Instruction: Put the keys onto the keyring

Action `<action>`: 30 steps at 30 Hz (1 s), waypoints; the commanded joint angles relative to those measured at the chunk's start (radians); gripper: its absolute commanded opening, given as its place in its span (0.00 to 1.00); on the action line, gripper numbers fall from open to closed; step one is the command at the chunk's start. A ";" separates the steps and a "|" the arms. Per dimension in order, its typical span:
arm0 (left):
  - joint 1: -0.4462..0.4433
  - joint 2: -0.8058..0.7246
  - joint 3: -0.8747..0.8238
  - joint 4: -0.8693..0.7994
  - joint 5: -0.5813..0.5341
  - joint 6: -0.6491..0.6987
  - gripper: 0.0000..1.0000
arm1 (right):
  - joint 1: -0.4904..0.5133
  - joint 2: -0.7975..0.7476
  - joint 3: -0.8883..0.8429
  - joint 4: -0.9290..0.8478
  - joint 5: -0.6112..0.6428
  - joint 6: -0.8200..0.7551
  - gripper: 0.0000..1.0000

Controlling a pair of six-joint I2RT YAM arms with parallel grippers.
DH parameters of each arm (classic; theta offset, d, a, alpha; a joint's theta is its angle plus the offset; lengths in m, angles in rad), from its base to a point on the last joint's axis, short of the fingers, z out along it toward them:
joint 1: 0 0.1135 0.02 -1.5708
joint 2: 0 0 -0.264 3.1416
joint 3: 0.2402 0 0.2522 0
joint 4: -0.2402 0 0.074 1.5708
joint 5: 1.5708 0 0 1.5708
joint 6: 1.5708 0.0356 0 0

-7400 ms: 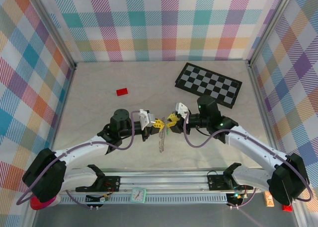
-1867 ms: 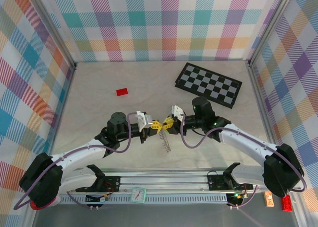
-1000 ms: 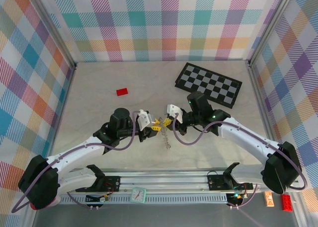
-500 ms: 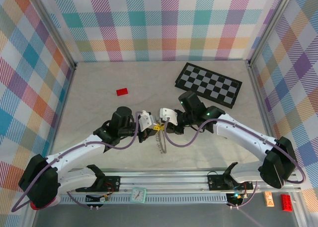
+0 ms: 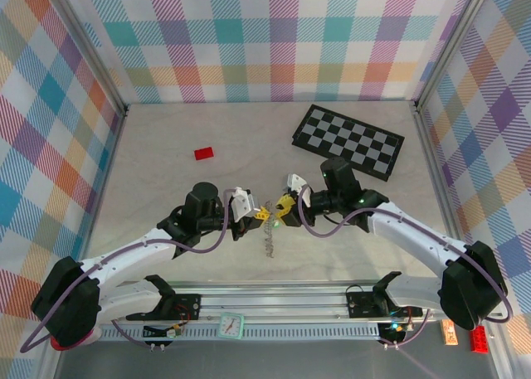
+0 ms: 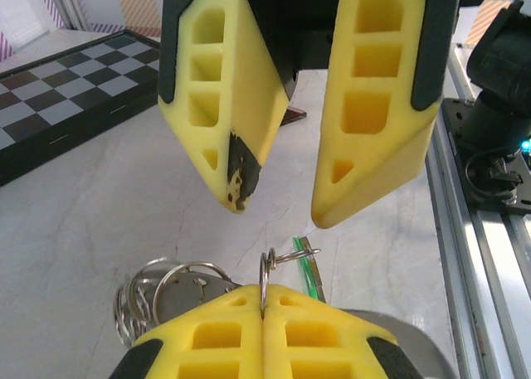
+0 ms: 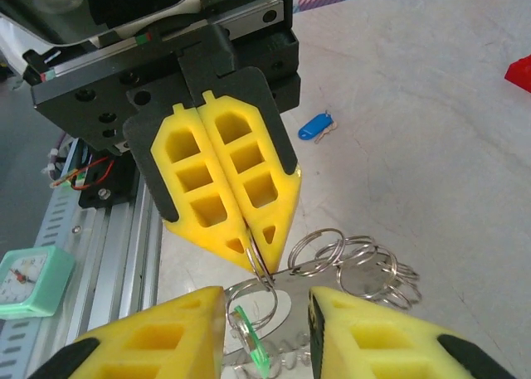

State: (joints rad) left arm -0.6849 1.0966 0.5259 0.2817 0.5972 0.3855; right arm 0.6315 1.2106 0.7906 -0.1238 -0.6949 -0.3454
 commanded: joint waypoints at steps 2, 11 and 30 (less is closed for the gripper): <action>-0.008 -0.018 0.002 0.067 0.011 -0.024 0.00 | 0.009 -0.031 -0.023 0.058 -0.007 0.036 0.31; -0.008 0.001 -0.005 0.095 -0.005 -0.127 0.00 | 0.178 -0.182 -0.109 0.079 0.454 -0.172 0.32; -0.008 -0.006 -0.009 0.106 -0.007 -0.138 0.00 | 0.260 -0.153 -0.094 0.103 0.564 -0.223 0.12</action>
State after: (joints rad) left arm -0.6849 1.0988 0.5259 0.3294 0.5819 0.2539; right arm 0.8852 1.0550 0.6827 -0.0441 -0.1284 -0.5613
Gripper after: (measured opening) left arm 0.045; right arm 0.137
